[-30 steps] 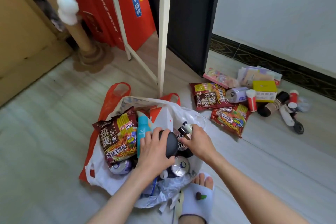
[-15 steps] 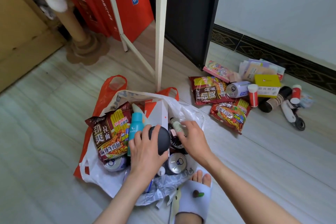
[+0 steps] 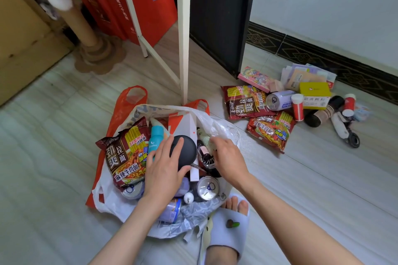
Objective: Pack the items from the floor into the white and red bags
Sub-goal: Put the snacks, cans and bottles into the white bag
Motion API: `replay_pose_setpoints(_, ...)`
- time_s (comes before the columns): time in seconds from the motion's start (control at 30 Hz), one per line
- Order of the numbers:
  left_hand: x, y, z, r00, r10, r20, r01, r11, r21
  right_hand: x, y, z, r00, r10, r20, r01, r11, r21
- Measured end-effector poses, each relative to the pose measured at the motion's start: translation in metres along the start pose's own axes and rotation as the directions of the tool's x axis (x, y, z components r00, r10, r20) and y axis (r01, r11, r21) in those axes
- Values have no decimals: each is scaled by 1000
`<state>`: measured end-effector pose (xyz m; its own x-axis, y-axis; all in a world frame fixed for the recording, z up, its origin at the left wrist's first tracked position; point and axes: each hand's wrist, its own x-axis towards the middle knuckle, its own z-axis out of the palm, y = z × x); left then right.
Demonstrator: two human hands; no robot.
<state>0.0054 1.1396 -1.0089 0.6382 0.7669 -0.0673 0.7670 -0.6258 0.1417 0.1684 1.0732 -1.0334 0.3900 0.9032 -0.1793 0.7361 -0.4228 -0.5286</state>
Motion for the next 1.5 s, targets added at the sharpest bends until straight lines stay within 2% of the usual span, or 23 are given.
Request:
replay_pose_setpoints(0.1,9,7,-1,998,-44,33,44,999,14,-2,5,0,998,15,-68,-17,999,-34)
replay_pose_setpoints(0.23,12,19,-7,988,-111,109,115,993,-38,-22,14,-8,997,-36,-63,40,997,66)
replay_pose_setpoints(0.3,7,20,-7,988,-105,115,112,992,-59,-36,25,-20,993,7,-114,7,993,119)
replay_pose_setpoints(0.43,4,25,-3,997,-8,76,13,998,-69,-52,63,-47,978,184,-101,-173,979,108)
replay_pose_setpoints(0.6,38,70,-2,974,226,-3,-223,963,-148,-46,116,-71,927,371,-60,-367,928,59)
replay_pose_setpoints(0.67,61,92,8,952,307,6,-302,937,-175,-37,135,-75,895,441,-62,-434,895,99)
replay_pose_setpoints(0.77,104,121,27,940,333,79,-309,924,-225,-20,162,-75,842,536,-62,-519,836,180)
replay_pose_setpoints(0.83,138,131,46,946,277,169,-225,935,-275,-7,181,-71,798,602,-22,-585,784,206)
replay_pose_setpoints(0.9,173,138,64,959,148,240,-41,916,-400,8,197,-68,738,675,22,-658,712,246)
replay_pose_setpoints(0.97,203,144,78,961,6,277,140,854,-501,23,210,-66,665,745,58,-715,612,337)
replay_pose_setpoints(1.07,233,148,95,887,-217,408,440,667,-601,43,222,-60,503,842,192,-775,342,531)
replay_pose_setpoints(1.13,246,143,110,824,-341,453,561,605,-564,51,225,-53,460,847,268,-763,222,607)
replay_pose_setpoints(1.23,252,140,117,737,-492,464,675,571,-467,55,224,-42,449,843,297,-727,151,670)
replay_pose_setpoints(1.33,252,141,116,686,-517,512,728,492,-478,59,223,-39,423,837,347,-664,26,747)
replay_pose_setpoints(1.4,249,142,114,702,-517,490,712,493,-500,60,221,-38,395,845,360,-629,-36,776)
replay_pose_setpoints(1.5,245,141,109,762,-470,445,646,511,-566,57,218,-35,396,859,325,-585,-37,810)
